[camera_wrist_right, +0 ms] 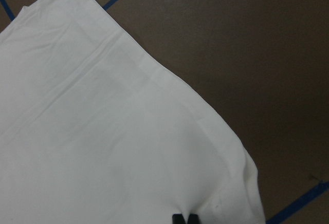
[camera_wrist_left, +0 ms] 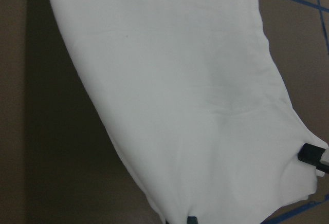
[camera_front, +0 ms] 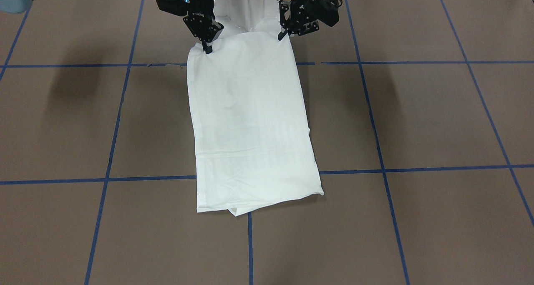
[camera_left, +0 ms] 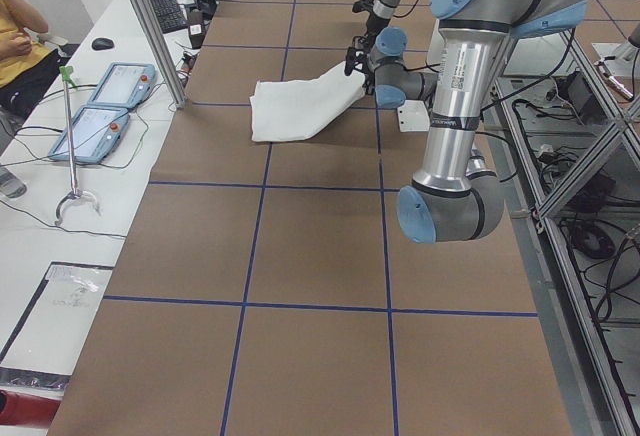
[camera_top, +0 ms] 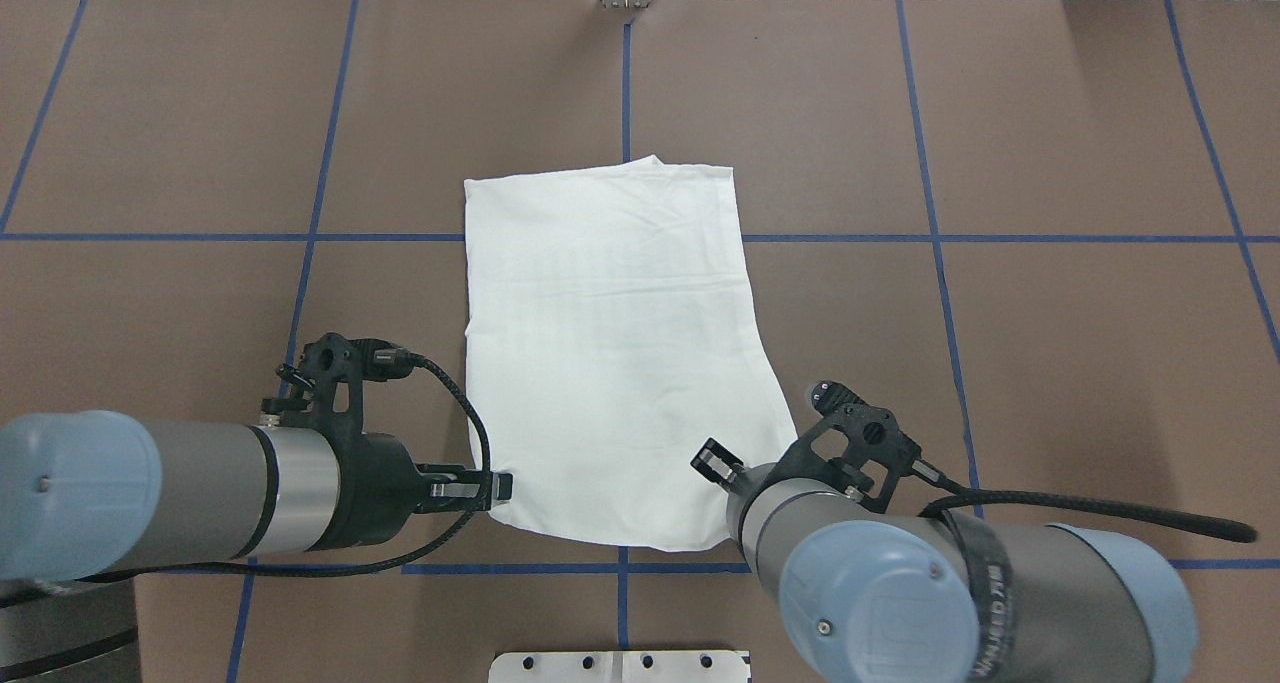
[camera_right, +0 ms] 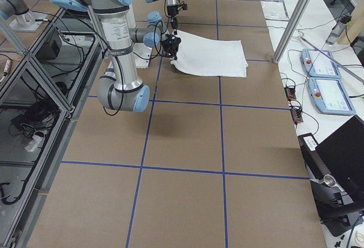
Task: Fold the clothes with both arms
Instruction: 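Grasp both near corners and lift them away from the robot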
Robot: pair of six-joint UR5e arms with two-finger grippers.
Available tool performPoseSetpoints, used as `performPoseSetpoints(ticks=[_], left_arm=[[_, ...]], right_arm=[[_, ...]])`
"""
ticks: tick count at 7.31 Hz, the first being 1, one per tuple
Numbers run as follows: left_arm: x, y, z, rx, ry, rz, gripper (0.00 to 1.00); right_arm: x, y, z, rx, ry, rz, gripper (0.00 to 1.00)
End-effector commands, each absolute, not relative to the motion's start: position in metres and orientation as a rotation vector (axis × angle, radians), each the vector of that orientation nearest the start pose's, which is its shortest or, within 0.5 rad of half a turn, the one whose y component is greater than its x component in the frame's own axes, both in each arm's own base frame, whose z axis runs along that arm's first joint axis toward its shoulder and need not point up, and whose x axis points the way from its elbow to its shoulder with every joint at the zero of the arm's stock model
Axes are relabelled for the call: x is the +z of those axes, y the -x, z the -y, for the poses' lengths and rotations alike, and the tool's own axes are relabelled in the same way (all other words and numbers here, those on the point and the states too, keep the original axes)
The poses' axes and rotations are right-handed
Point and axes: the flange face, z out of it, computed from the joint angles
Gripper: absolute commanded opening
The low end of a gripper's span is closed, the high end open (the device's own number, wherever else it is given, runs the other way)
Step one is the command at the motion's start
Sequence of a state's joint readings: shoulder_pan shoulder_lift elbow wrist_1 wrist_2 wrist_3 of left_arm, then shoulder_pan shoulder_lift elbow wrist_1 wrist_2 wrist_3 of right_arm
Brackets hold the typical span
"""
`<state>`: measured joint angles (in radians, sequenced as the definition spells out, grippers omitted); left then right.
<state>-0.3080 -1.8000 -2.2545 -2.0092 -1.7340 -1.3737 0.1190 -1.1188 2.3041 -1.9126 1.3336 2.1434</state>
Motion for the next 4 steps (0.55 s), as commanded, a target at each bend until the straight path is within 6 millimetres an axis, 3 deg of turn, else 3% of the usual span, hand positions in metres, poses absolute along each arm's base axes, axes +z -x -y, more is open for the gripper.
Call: performPoseSetpoints(ticks=[1,2,3,4], left_arm=[[0.16,-0.359,0.231,0.057,-0.153,-1.349,0.0],[0.165,-0.369,0.238,0.048,-0.151,-1.325,0.0],[0.173,-0.379,0.256,0.02,-0.164,-1.296,0.0],[0.18,-0.396,0.274,-0.008,-0.172,-1.263,0.0]], right_arm=[[0.143,0.404,0.194,0.721,-0.009,0.91,0.0],[0.139,0.425,0.197,0.71,-0.029,0.895,0.0],[0.141,0.451,0.216,0.705,-0.072,0.85,0.0],[0.135,0.462,0.239,0.707,-0.107,0.846,0.0]])
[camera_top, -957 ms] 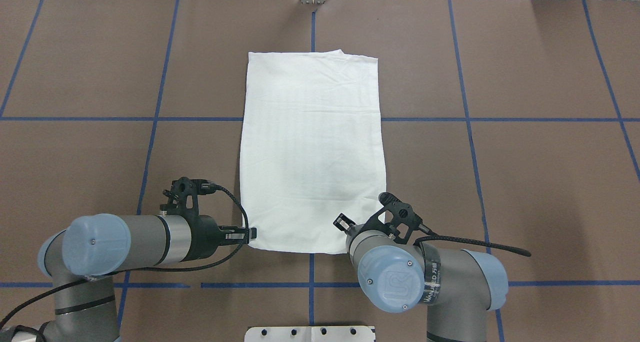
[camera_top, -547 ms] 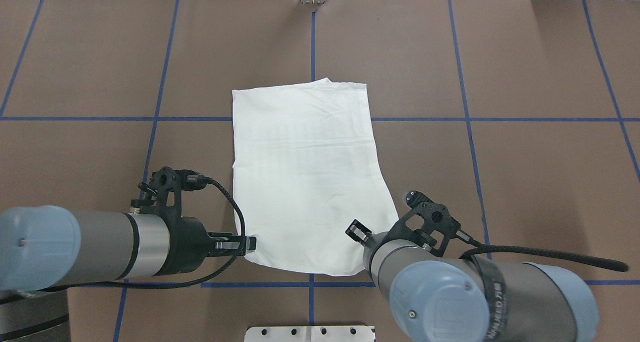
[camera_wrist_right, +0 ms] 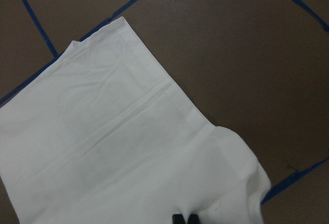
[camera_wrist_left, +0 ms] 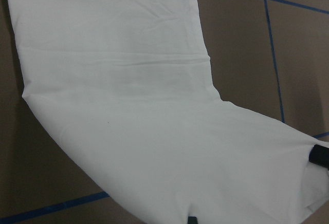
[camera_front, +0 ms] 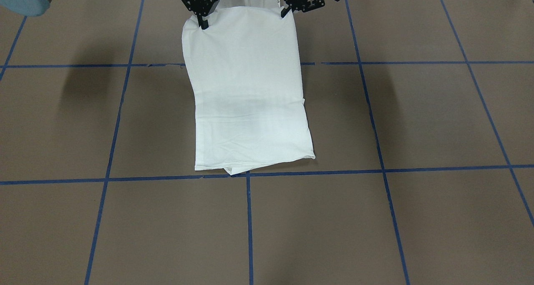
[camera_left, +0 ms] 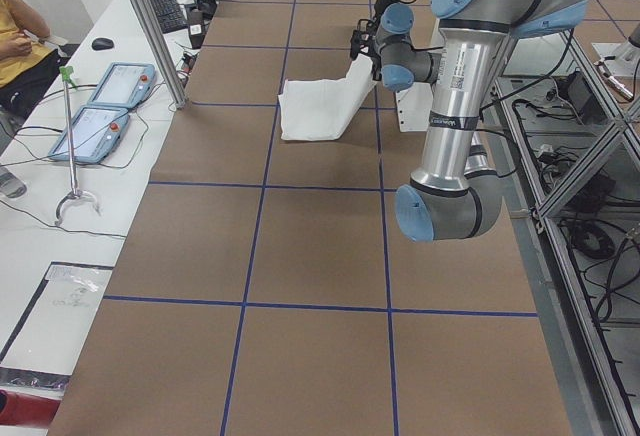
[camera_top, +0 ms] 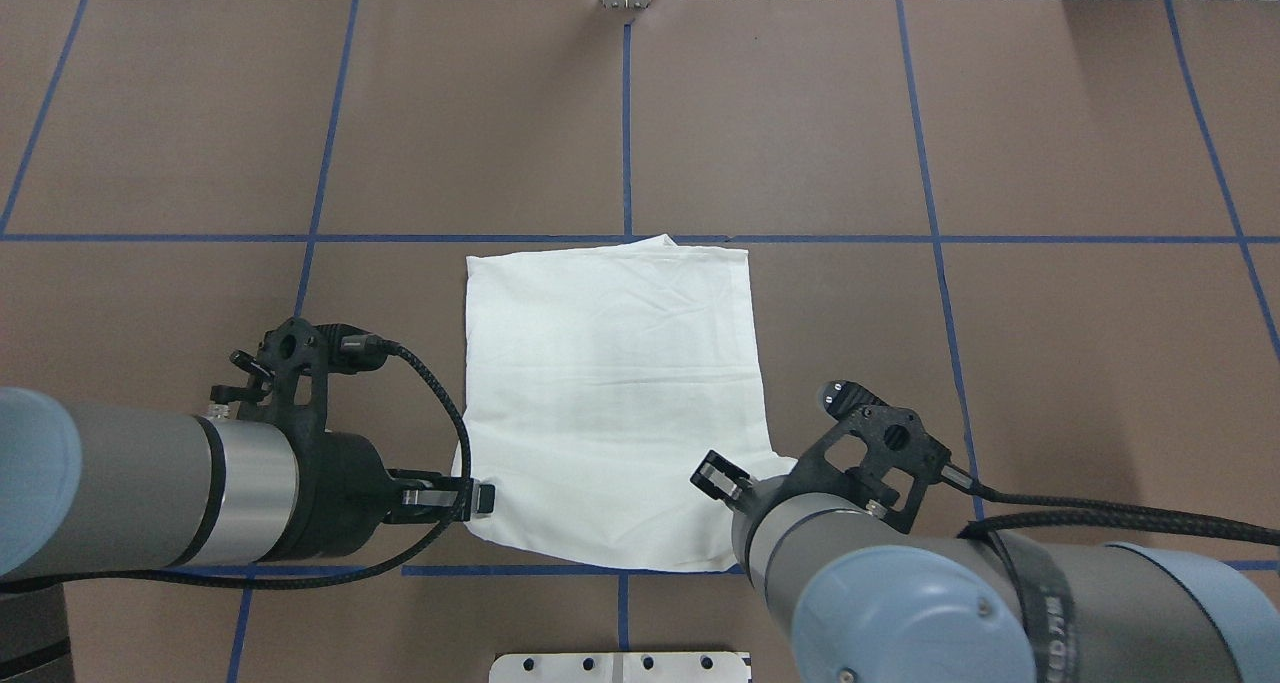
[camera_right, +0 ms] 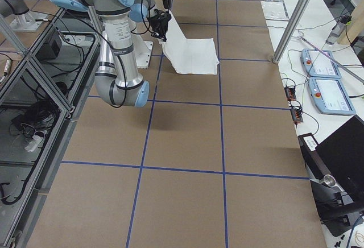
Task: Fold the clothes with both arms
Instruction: 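Grasp both near corners and lift them away from the robot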
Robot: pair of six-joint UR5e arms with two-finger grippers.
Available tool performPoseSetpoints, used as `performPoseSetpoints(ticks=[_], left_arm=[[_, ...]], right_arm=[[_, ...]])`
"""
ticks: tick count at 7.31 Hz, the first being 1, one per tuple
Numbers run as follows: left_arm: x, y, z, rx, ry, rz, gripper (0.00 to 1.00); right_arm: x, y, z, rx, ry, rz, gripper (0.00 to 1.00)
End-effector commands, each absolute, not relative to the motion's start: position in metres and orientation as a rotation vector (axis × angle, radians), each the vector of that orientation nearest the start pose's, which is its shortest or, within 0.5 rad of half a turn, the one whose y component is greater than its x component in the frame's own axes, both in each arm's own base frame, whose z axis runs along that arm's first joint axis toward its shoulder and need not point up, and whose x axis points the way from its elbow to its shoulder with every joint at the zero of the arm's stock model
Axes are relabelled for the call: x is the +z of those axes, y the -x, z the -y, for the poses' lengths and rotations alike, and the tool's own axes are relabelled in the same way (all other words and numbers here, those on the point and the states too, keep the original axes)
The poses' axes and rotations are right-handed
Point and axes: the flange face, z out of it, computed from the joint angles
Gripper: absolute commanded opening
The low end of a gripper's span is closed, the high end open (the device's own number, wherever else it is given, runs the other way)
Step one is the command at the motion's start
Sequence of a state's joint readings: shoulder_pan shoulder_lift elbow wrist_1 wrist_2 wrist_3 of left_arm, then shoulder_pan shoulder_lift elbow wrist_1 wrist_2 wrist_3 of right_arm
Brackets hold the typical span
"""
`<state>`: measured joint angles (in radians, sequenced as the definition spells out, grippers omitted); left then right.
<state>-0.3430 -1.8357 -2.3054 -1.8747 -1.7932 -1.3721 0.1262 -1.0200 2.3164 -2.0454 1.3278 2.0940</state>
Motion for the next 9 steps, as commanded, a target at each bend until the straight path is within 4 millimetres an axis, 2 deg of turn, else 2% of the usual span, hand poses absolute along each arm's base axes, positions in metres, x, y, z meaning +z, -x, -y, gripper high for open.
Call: performPoseSetpoints(ticks=[1,2,3,4,6,7,9], left_arm=[[0.191,-0.413,0.295,-0.037,-0.177,-1.224,0.0],[0.197,-0.423,0.313,-0.031,-0.204,-1.194,0.0],[0.208,-0.424,0.333,-0.03,-0.237,-1.157,0.0],[0.217,-0.428,0.359,-0.036,-0.267,-1.121,0.0],[0.239,-0.458,0.408,-0.081,-0.265,-1.046,0.0],[0.25,-0.466,0.424,-0.107,-0.278,-1.015,0.0],[0.271,-0.487,0.441,-0.127,-0.299,-0.985,0.0]], right_arm=[[0.14,0.476,0.262,0.721,-0.13,0.862,0.0],[0.151,0.495,0.289,0.71,-0.166,0.867,0.0],[0.162,0.504,0.315,0.708,-0.199,0.864,0.0],[0.172,0.51,0.329,0.718,-0.21,0.842,0.0],[0.192,0.521,0.358,0.727,-0.239,0.805,0.0],[0.19,0.535,0.376,0.733,-0.253,0.796,0.0],[0.191,0.563,0.396,0.736,-0.26,0.752,0.0]])
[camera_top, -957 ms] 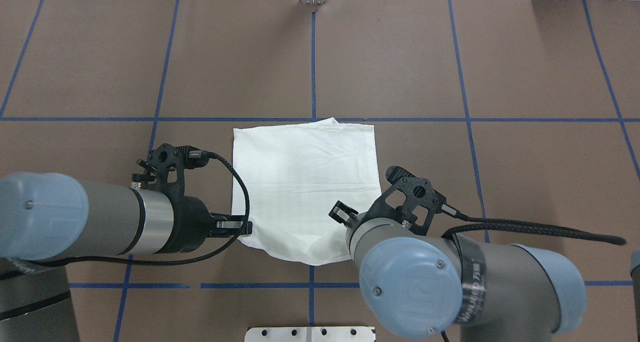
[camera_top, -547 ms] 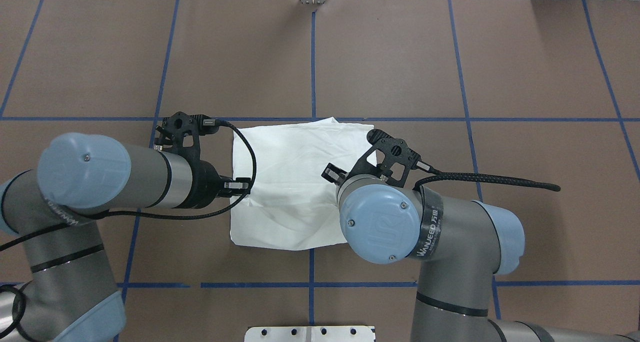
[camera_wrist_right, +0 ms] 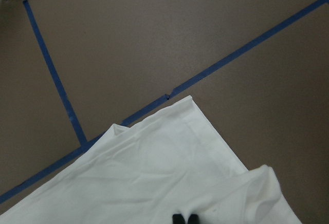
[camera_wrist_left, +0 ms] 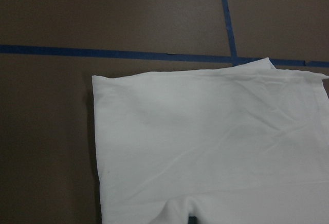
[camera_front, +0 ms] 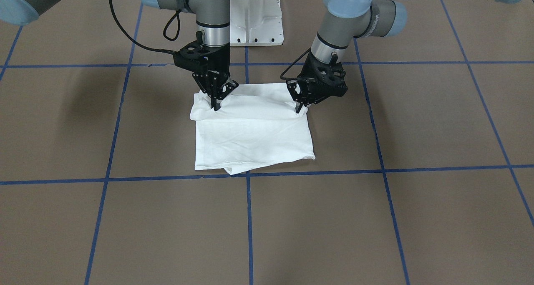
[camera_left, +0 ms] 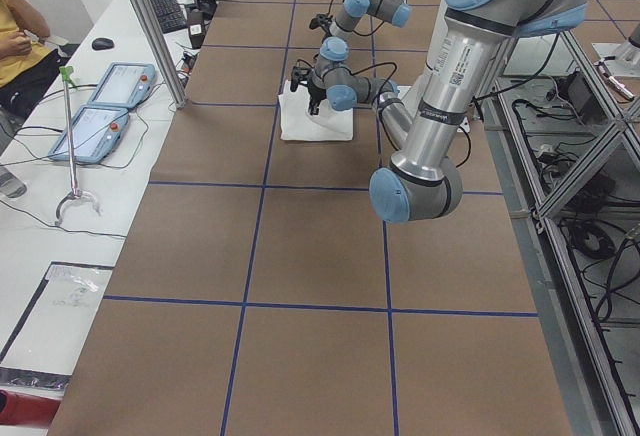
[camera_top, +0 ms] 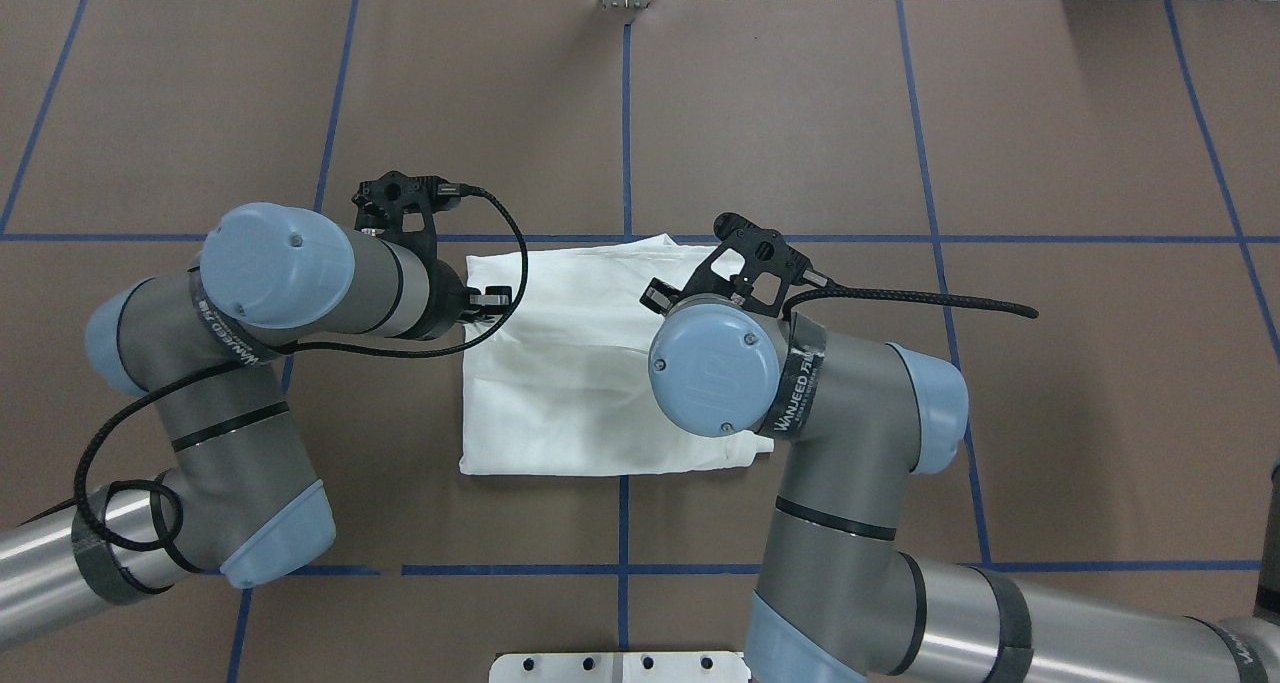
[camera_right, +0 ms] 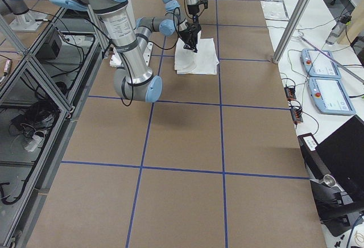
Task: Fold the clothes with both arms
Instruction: 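Fold the near edge over onto the far edge with both grippers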
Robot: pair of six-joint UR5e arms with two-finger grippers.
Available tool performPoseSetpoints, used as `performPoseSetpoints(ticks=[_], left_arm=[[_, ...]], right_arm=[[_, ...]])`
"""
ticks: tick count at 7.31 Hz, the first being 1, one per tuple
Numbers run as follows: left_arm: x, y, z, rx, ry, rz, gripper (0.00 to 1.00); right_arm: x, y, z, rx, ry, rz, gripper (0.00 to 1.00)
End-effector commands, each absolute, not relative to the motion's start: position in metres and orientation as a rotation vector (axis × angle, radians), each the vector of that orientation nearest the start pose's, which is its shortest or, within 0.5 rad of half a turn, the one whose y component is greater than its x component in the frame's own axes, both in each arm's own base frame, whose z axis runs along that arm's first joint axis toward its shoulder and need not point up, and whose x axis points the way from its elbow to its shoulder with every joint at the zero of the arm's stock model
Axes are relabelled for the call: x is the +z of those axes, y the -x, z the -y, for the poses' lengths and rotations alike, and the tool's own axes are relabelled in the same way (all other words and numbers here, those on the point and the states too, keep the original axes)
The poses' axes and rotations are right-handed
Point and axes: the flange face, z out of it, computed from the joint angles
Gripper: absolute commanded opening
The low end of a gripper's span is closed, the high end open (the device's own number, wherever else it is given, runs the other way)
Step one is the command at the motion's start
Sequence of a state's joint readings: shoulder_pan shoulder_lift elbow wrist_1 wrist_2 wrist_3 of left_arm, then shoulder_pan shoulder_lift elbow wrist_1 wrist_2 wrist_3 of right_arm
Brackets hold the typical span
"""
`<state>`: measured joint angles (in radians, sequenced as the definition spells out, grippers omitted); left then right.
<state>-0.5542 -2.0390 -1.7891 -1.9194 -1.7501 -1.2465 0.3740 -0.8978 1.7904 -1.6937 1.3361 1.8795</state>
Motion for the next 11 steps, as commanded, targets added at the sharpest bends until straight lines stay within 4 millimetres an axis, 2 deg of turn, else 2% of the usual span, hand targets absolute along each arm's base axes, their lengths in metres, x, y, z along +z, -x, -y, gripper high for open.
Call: performPoseSetpoints(ticks=[1,2,3,4,5,6,7,8,9,10,11], left_arm=[[0.275,-0.49,0.444,-0.129,-0.304,-0.986,0.0],[0.276,-0.49,0.444,-0.129,-0.305,-0.987,0.25],[0.276,-0.49,0.444,-0.118,-0.314,-0.984,0.99],[0.268,-0.48,0.447,-0.03,-0.374,-0.979,1.0],[0.265,-0.457,0.464,0.027,-0.442,-0.961,1.0],[0.269,-0.441,0.476,0.081,-0.462,-0.951,1.0],[0.271,-0.434,0.481,0.102,-0.467,-0.949,1.0],[0.27,-0.435,0.481,0.101,-0.465,-0.951,1.0],[0.271,-0.434,0.481,0.099,-0.464,-0.95,1.0],[0.271,-0.434,0.481,0.096,-0.462,-0.951,1.0],[0.275,-0.435,0.479,0.094,-0.456,-0.949,1.0]], right_arm=[[0.193,0.571,0.403,0.739,-0.264,0.732,0.0],[0.199,0.577,0.413,0.714,-0.276,0.701,0.53],[0.191,0.577,0.416,0.667,-0.298,0.703,0.99],[0.18,0.572,0.424,0.67,-0.299,0.726,1.0],[0.175,0.571,0.425,0.66,-0.295,0.734,1.0],[0.167,0.579,0.422,0.649,-0.292,0.741,1.0],[0.164,0.61,0.409,0.619,-0.282,0.733,1.0],[0.171,0.636,0.415,0.611,-0.284,0.75,1.0],[0.189,0.644,0.433,0.616,-0.298,0.751,1.0],[0.195,0.632,0.458,0.609,-0.325,0.728,0.99],[0.192,0.619,0.483,0.587,-0.352,0.711,0.99]])
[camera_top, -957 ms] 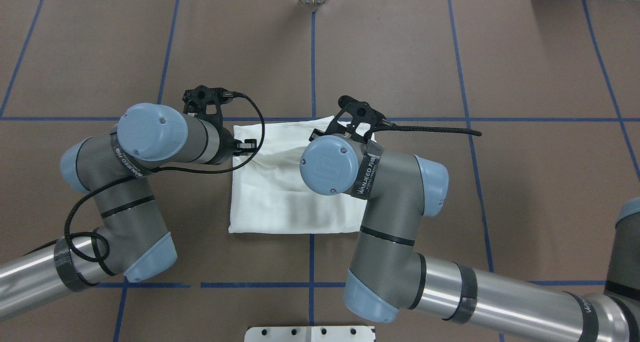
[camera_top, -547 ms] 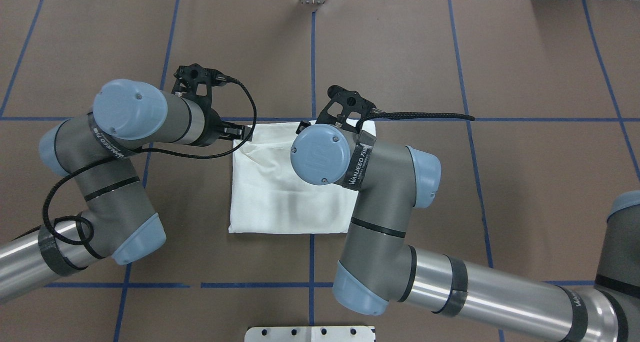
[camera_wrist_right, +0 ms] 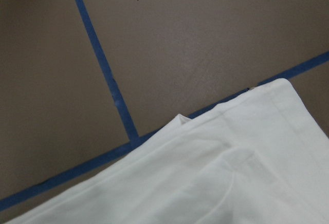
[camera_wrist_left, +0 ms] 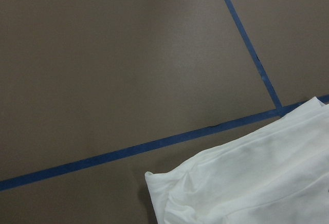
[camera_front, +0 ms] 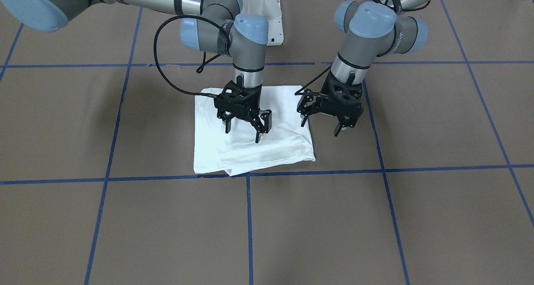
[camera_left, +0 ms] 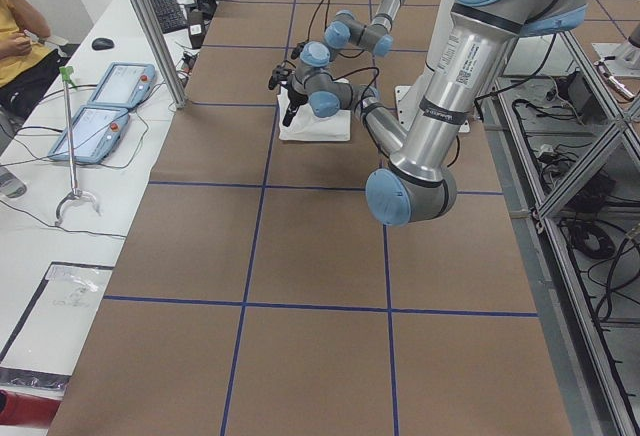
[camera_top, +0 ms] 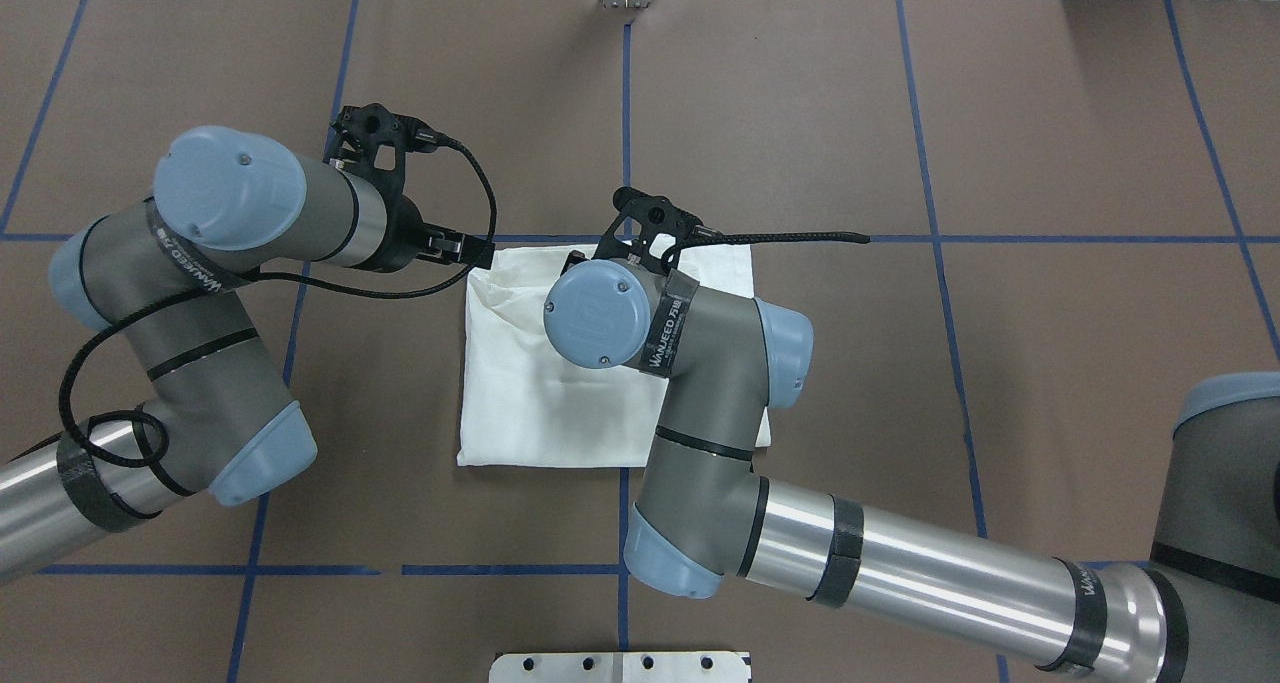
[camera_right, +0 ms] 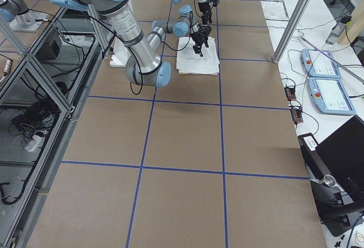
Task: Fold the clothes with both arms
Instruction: 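Fold the near edge over onto the far edge with both grippers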
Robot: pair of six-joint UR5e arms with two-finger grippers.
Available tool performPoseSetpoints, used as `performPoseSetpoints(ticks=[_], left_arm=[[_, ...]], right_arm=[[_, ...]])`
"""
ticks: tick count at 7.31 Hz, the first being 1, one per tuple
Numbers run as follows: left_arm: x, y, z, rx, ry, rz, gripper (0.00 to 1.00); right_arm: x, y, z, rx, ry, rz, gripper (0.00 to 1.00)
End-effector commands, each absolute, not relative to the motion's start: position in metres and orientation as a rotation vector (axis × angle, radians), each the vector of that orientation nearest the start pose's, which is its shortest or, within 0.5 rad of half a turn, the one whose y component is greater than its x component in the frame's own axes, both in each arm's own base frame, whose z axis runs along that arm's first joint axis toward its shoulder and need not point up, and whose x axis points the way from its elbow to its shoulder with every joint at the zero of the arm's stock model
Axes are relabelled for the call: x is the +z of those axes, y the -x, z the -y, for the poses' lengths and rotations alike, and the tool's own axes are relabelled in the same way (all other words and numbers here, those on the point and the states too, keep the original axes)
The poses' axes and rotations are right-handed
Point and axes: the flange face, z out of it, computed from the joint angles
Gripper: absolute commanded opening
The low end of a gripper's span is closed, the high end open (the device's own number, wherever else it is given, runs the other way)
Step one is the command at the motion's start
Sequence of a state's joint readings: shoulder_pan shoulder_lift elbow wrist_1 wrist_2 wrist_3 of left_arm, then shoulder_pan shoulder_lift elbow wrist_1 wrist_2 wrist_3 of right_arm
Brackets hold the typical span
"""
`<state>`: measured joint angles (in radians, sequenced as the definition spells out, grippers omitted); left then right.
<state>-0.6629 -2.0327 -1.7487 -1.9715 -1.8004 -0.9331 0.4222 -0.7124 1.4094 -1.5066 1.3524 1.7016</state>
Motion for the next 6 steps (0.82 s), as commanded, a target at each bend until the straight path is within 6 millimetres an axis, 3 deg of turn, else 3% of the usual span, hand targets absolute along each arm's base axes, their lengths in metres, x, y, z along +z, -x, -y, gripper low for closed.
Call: performPoseSetpoints(ticks=[1,3,4,5,6], left_arm=[[0.276,-0.436,0.478,0.093,-0.454,-0.948,1.0],[0.277,-0.437,0.478,0.093,-0.451,-0.946,1.0],[0.279,-0.438,0.478,0.092,-0.449,-0.942,1.0],[0.283,-0.44,0.479,0.092,-0.445,-0.938,1.0],[0.283,-0.44,0.479,0.092,-0.445,-0.938,1.0]], right_arm=[[0.194,0.615,0.501,0.577,-0.36,0.686,0.99],[0.222,0.622,0.503,0.558,-0.352,0.632,0.98],[0.227,0.624,0.501,0.548,-0.35,0.619,0.88],[0.227,0.625,0.499,0.532,-0.349,0.616,0.61],[0.232,0.626,0.497,0.519,-0.339,0.611,0.45]])
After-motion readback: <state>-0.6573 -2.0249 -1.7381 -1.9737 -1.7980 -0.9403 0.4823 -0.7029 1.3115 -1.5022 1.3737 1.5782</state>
